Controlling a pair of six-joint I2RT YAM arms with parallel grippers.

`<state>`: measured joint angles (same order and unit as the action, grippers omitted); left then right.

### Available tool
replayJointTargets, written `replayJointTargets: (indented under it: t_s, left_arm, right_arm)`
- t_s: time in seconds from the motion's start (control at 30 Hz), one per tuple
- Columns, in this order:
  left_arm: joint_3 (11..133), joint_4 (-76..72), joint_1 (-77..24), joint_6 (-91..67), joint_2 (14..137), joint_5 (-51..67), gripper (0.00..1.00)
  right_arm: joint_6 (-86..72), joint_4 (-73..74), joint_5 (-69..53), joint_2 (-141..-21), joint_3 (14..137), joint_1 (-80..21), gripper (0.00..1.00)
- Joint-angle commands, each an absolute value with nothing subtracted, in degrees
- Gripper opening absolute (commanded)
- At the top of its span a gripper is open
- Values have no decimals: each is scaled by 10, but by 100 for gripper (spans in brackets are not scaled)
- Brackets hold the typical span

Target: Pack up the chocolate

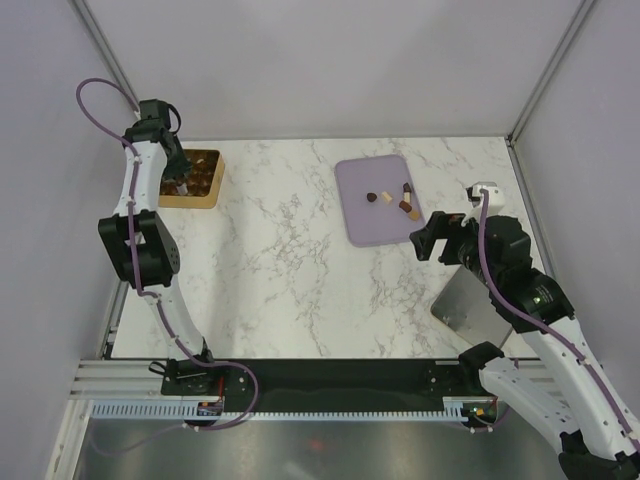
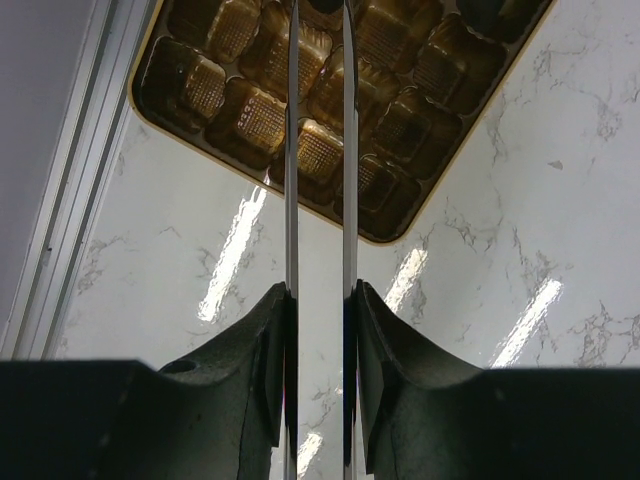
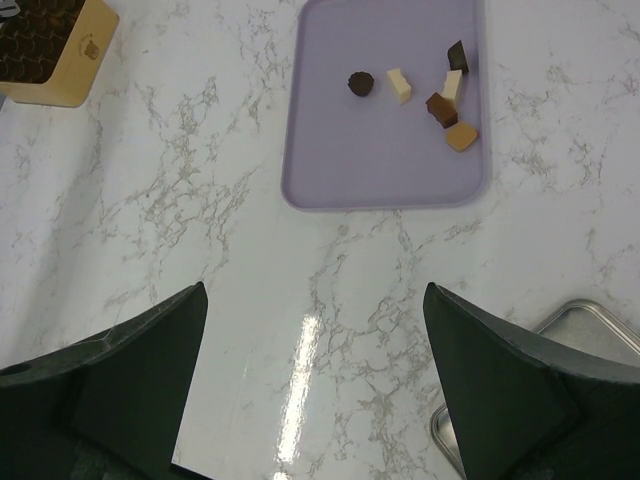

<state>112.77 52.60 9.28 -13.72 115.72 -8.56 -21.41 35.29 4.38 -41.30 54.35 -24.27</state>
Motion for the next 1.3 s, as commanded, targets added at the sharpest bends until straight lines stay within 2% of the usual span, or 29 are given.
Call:
replayJointTargets:
  t_s: [0.0, 0.43, 0.8, 0.9, 1.27]
  left_arm:
    - [1160, 497, 96, -115, 1165, -105, 34]
    - [1174, 490, 100, -111, 1198, -111, 36]
    - [1175, 490, 99, -102, 1206, -113, 43]
    - [1178, 490, 99, -97, 1205, -109, 47]
    - [1164, 492, 92, -102, 1158, -76, 48]
  right_arm:
    - [-217, 330, 52, -416, 538, -244, 98]
    - [-217, 324, 61, -425, 534, -244, 98]
    - [-217, 322, 62, -429, 533, -243, 98]
    - [-218, 323, 63, -425, 534, -244, 98]
    - [-223, 330, 60, -416, 543, -244, 98]
